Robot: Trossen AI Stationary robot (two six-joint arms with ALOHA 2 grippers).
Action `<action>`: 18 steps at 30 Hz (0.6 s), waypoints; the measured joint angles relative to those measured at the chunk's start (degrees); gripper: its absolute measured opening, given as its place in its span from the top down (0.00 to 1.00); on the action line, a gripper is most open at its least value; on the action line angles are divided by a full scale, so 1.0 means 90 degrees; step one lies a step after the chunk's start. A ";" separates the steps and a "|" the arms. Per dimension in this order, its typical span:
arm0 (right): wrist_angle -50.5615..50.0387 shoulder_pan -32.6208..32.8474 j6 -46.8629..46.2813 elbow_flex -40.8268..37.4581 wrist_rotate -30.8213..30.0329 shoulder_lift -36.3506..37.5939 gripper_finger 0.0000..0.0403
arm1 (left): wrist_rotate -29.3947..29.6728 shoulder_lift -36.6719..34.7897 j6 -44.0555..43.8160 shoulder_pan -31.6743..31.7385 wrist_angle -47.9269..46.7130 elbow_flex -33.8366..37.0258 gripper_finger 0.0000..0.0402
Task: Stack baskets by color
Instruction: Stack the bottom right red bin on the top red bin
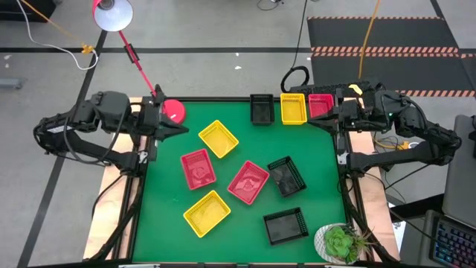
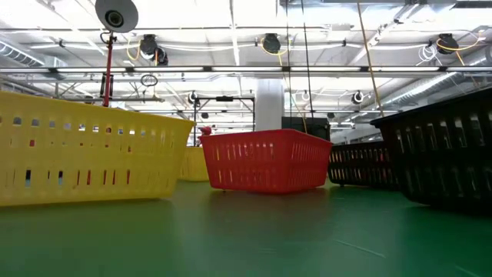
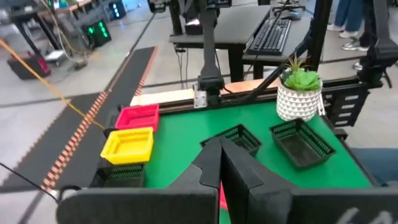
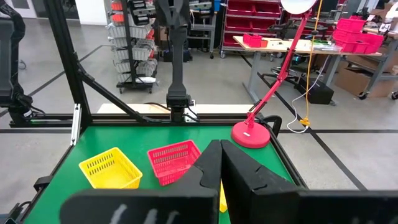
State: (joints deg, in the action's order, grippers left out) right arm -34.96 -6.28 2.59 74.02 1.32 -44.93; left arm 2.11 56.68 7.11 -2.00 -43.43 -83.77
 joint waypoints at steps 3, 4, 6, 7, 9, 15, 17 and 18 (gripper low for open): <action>0.0031 -0.0001 0.0000 0.0000 0.0000 -0.0022 1.00 | -0.0002 0.0042 -0.0254 -0.0002 0.0010 0.0000 0.99; 0.0060 0.0000 -0.0022 0.0000 0.0000 -0.0037 1.00 | -0.0002 0.0063 -0.0296 -0.0001 0.0011 0.0000 0.99; 0.0116 -0.0001 -0.0165 0.0000 0.0000 -0.0083 1.00 | 0.0006 0.0155 -0.0308 0.0000 0.0019 0.0000 0.99; 0.0153 0.0000 -0.0249 0.0000 0.0000 -0.0111 1.00 | 0.0038 0.0198 -0.0305 0.0000 0.0023 0.0000 0.99; 0.0240 0.0000 -0.0369 0.0000 0.0000 -0.0210 1.00 | 0.0133 0.0311 -0.0268 -0.0002 0.0031 0.0002 0.99; 0.0217 0.0000 -0.0500 0.0163 -0.0155 -0.0598 1.00 | 0.0523 0.0713 -0.0139 0.0000 0.0033 0.0002 0.99; -0.0058 0.0000 -0.0585 0.0426 -0.0431 -0.0788 1.00 | 0.0612 0.0869 -0.0140 0.0000 0.0034 0.0004 0.99; -0.0209 0.0000 -0.0600 0.0613 -0.0555 -0.0895 1.00 | 0.0677 0.0945 -0.0141 0.0000 0.0035 0.0005 0.99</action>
State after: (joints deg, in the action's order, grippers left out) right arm -36.84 -6.28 -2.81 79.53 -3.68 -52.99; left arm 8.20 65.18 5.85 -2.00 -43.11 -83.72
